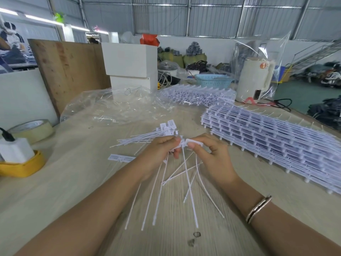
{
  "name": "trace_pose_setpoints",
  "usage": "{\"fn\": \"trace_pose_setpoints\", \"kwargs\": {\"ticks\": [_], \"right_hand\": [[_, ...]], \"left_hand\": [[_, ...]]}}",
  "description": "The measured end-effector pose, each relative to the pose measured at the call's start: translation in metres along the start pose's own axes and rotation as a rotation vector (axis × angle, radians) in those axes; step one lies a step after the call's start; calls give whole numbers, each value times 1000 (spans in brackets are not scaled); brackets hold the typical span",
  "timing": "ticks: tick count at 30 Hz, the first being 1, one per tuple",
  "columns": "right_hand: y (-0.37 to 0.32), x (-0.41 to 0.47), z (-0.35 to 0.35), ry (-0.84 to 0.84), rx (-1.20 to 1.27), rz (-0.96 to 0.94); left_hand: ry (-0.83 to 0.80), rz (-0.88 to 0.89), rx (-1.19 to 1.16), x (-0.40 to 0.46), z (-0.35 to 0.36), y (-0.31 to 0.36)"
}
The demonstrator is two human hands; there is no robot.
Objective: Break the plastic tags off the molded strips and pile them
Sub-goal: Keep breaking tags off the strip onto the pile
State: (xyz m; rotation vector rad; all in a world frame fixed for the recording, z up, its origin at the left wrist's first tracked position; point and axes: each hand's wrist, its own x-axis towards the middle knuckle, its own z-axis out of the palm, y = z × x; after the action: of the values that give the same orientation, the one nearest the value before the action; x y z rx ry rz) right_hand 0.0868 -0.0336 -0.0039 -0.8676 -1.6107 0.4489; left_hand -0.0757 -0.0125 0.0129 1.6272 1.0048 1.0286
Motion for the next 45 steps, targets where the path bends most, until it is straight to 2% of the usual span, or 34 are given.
{"fn": "trace_pose_setpoints", "kwargs": {"ticks": [3,5,10,15,17,20,21,23,25,28,30,32,34,37,39,42,45], "right_hand": [[-3,1,-1,-62,354,158],[-3,1,-2,-110,475,163],[1,2,-2,-130,605,199],[1,1,-2,-105,623,238],[1,2,-4,-61,663,280],[4,8,-22,150,771,396],[7,9,-29,188,695,410],[15,9,-33,182,452,460],[23,8,-27,134,175,501],[34,9,-17,4,-264,446],[35,9,-14,-62,-459,430],[27,6,-11,-37,-476,340],[17,3,-6,-36,-367,249],[8,1,1,-174,-269,252],[8,2,0,-170,-183,259],[10,4,-4,-120,-56,281],[11,3,-3,-164,-90,277]], "left_hand": [[-31,-1,-95,-2,4,1],[-50,-20,-147,-3,6,3],[-118,16,-291,-7,12,10],[-82,39,-326,-8,18,9],[-85,41,-360,-6,18,7],[-15,34,-529,1,4,5],[51,61,-446,2,-4,3],[174,162,-14,4,-16,-6],[163,217,345,4,-20,-12],[75,214,557,4,-14,-15],[37,210,615,4,-8,-15],[12,233,640,4,-3,-16],[-16,299,624,2,3,-15],[-14,366,522,-1,9,-10],[6,371,538,0,6,-8],[11,262,674,3,-5,-9],[-63,157,631,1,-7,-11]]}}
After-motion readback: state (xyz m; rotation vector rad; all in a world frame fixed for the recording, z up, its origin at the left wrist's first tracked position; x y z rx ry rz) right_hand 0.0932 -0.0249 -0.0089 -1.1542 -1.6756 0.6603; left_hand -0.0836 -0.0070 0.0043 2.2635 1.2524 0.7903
